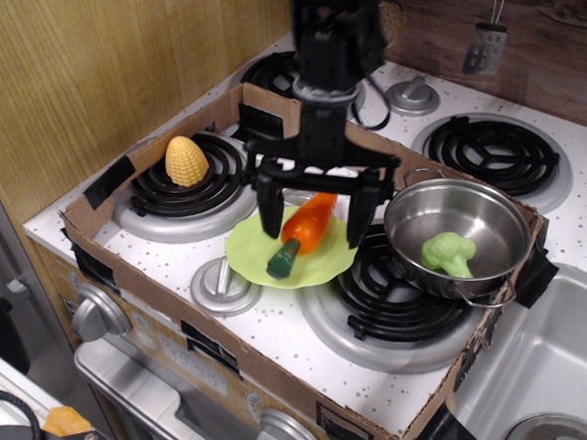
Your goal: Put carrot on plate
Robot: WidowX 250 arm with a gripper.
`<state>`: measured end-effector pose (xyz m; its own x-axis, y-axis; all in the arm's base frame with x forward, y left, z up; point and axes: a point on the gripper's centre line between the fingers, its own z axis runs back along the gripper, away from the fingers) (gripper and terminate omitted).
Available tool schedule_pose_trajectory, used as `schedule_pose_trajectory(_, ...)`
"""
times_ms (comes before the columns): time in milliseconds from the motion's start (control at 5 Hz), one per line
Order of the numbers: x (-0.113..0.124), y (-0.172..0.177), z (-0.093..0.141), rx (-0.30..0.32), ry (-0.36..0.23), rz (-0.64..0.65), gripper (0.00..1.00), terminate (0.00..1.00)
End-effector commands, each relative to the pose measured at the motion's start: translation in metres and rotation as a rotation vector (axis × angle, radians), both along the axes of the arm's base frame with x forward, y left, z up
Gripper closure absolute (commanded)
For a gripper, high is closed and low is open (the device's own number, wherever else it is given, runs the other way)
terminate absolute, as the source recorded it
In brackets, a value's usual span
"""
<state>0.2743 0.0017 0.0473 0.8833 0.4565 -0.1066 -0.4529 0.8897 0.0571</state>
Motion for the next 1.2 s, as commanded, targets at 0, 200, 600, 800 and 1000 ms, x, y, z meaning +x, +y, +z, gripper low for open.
schedule_pose_trajectory(0, 0.018, -0.013, 0.08, 0.198, -0.054, 0.01, 0.0, 0.0)
schedule_pose_trajectory(200, 0.018, -0.015, 0.094, 0.228, -0.037, 0.005, 0.0, 0.0)
schedule_pose_trajectory(600, 0.018, -0.015, 0.094, 0.228, -0.037, 0.005, 0.0, 0.0)
schedule_pose_trajectory(800, 0.018, -0.015, 0.094, 0.228, -0.037, 0.005, 0.0, 0.0)
schedule_pose_trajectory(1000, 0.018, -0.015, 0.094, 0.228, -0.037, 0.005, 0.0, 1.0)
